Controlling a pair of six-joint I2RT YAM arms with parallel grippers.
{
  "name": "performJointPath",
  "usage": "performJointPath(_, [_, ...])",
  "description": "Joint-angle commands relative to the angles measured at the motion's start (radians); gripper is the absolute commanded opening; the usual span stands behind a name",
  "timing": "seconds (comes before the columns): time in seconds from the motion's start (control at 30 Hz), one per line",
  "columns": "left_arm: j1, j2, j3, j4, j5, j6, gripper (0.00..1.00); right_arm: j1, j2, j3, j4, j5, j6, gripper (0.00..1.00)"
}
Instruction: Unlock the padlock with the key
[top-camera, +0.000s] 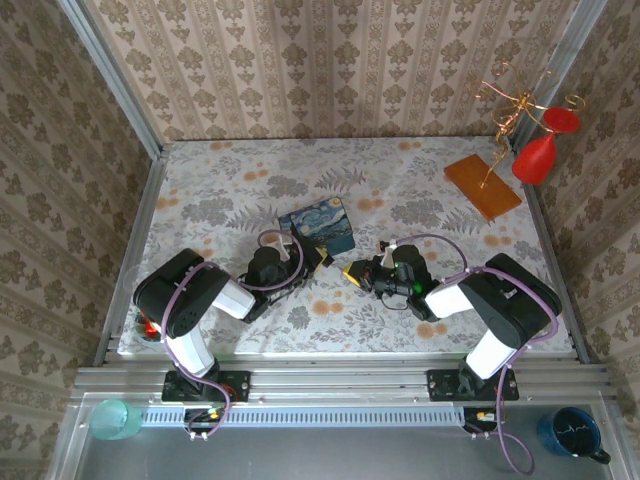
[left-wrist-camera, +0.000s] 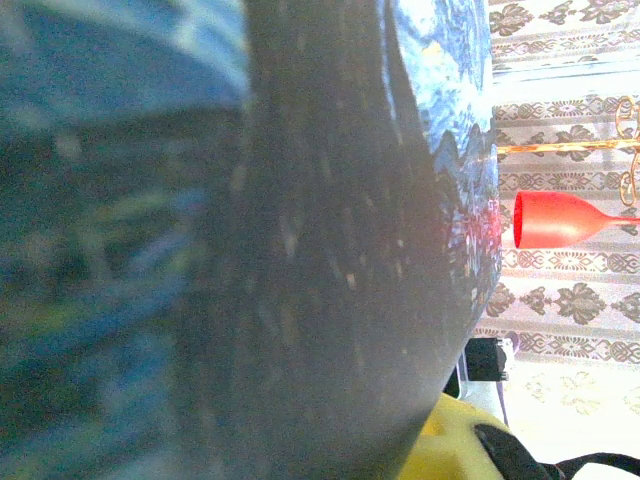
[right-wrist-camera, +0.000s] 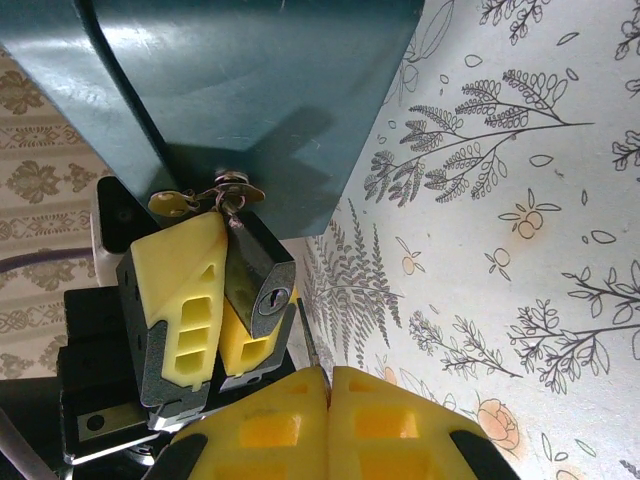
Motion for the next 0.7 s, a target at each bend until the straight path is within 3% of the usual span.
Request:
performJointPath(0.0, [0.000,-0.013,0.031,0.096,0.027,-0.021,0.00,-0.002,0.002,0.001,0.029,-0.011,0.005,0.00])
performJointPath(0.67, [-0.016,-0.006,0.027,0.080,-0.003,-0.031,0.00,-0.002,-0.005,0.037,0.017,-0.015,0.001,0.00])
